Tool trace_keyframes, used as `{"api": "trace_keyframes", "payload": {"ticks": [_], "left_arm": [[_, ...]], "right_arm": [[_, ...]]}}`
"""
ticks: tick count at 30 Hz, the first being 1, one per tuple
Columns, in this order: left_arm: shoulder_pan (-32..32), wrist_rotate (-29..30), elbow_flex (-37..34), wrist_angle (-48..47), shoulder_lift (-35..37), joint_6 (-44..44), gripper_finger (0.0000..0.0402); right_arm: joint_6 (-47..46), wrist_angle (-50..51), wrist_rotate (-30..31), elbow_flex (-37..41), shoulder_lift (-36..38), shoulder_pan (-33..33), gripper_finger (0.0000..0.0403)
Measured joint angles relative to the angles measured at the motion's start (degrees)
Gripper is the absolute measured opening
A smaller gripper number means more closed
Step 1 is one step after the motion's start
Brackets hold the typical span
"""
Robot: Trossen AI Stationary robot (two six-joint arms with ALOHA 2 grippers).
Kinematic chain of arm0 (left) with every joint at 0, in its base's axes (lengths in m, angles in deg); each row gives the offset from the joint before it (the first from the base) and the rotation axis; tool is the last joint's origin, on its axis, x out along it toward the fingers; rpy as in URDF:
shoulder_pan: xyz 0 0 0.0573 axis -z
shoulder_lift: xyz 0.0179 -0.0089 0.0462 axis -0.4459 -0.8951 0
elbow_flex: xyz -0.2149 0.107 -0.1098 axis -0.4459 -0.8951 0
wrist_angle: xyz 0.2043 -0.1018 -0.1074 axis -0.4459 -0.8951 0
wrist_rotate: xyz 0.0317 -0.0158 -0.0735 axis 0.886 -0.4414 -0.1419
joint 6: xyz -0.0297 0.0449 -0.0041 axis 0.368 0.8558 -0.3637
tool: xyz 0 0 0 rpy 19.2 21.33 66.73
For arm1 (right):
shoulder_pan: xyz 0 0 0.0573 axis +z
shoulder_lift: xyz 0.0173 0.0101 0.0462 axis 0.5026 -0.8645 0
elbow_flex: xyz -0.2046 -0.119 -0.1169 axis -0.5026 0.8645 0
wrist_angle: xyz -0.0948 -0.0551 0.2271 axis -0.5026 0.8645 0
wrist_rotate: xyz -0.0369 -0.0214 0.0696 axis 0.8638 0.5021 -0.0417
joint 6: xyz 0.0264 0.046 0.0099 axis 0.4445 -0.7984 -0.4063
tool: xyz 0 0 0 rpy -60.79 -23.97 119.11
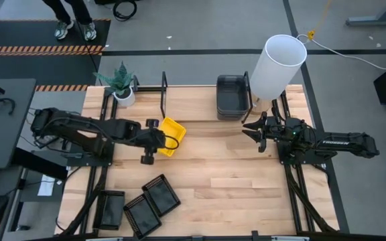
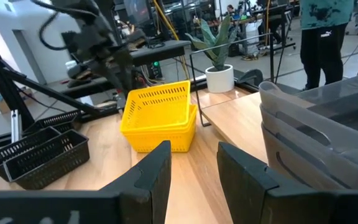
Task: Stack baskets on shelf by color
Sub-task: Stack the bottom yellow bin on the top yellow bin
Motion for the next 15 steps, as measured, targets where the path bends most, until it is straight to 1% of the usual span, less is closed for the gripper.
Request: {"api": "trace_keyframes", "payload": {"ticks": [5,9,12,15], "left_arm": [[2.3,0.5,1.8,-0.2,-3.1,-0.4,0.0136],[3.6,1.0,2.0,-2.0,-7.1,2.2,0.0166],[4.0,3.8,2.0,-5.2,-10.2,5.5,0.0176],[3.9,6.7,2.0,-6.9,-12.5,8.0,0.0173]], "right_arm": [[0.0,0.0,0.0,0.0,0.0,0.0,0.0135],[0.0,-0.3,0.0,0.0,0.0,0.0,0.0135],[0.0,-0.4,0.0,0.0,0.0,0.0,0.0135],[0.0,-0.4,0.0,0.0,0.0,0.0,0.0135]]}}
